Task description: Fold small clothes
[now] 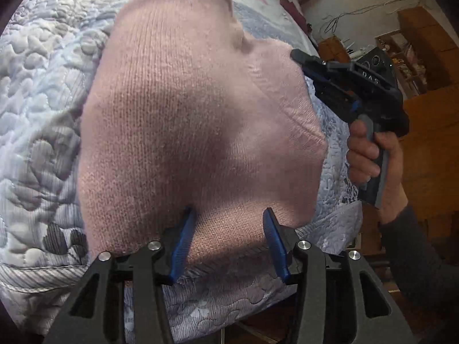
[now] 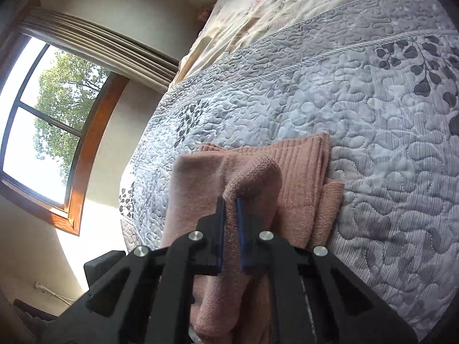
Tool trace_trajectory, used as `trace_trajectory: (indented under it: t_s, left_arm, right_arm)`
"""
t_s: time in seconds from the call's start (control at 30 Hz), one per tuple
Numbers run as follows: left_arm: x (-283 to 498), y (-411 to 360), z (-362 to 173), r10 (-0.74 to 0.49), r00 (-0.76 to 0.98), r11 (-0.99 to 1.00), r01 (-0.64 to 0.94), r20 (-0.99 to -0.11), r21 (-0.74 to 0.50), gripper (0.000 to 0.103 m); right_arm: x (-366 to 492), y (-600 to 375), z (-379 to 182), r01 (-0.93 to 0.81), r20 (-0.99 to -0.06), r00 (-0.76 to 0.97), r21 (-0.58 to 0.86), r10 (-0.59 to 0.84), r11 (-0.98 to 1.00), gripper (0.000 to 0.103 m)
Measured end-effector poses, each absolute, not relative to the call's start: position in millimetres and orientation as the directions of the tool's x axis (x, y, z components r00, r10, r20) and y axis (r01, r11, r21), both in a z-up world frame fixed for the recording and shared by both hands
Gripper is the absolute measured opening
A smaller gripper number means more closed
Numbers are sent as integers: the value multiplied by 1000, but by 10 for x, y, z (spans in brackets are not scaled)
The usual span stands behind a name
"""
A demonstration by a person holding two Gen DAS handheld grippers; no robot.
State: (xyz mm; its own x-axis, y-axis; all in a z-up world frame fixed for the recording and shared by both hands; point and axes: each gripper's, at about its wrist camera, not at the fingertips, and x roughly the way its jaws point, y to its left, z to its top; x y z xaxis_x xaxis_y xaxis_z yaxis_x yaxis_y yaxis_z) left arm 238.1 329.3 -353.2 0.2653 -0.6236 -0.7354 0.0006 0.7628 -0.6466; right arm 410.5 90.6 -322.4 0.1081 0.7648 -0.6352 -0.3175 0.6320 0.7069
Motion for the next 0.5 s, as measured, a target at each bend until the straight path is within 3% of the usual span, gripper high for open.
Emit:
trace_trajectory:
  t_s: [0.03,0.1,0.13,0.17,0.27,0.33,0.37,0.4,0.43,0.47,0.5]
  left_arm:
    - [2407,3296,-3488,-633,264,757,10,-728,-654,48]
    - [2459,3387,-3243,-684,298,708,49,-666,-705,48]
    - [2505,3467,-3072,-691,335,698,76,-641,-712,49]
    - [2581,3572,-2919,-696,374,686,93,-613,-722,49]
    - [3010,3839,-2726,-678,443,685,93,-587,-722,50]
    - [3319,3849,-2818,-646,423,725,78,-635,-685,50]
    - [3462,3844,-2958,-642,390,733,61,-660,-677,49]
    - [3578,3849,-3101,-613,368,761,37,-699,-648,47]
    - [3667,3829,-3225,-589,351,784,27,-728,-621,42]
    - [3636,3861,-3263,-588,345,784,22,-732,-620,41]
    - [3635,3894,-3283,-598,342,774,12,-725,-633,40]
  right_arm:
    - [4160,866,-3395,-269,-689,98,677,718,686,8]
    - [4235,706,-3624,-163,-689,70,705,721,690,13]
    - [4218,630,-3585,-157,-677,83,716,731,681,19]
    - [4180,581,-3502,-168,-678,102,709,728,685,34]
    - [3928,551,-3210,-239,-665,116,702,738,670,45]
    - [3704,602,-3112,-300,-649,90,706,756,641,45]
    - [3618,669,-3130,-329,-650,54,705,758,628,40]
    - [3562,711,-3212,-351,-680,34,678,732,646,29]
    - [3539,721,-3346,-356,-730,25,631,683,689,24]
    - [3534,695,-3474,-345,-767,30,594,641,727,10]
    - [3539,629,-3520,-326,-782,44,577,622,749,24]
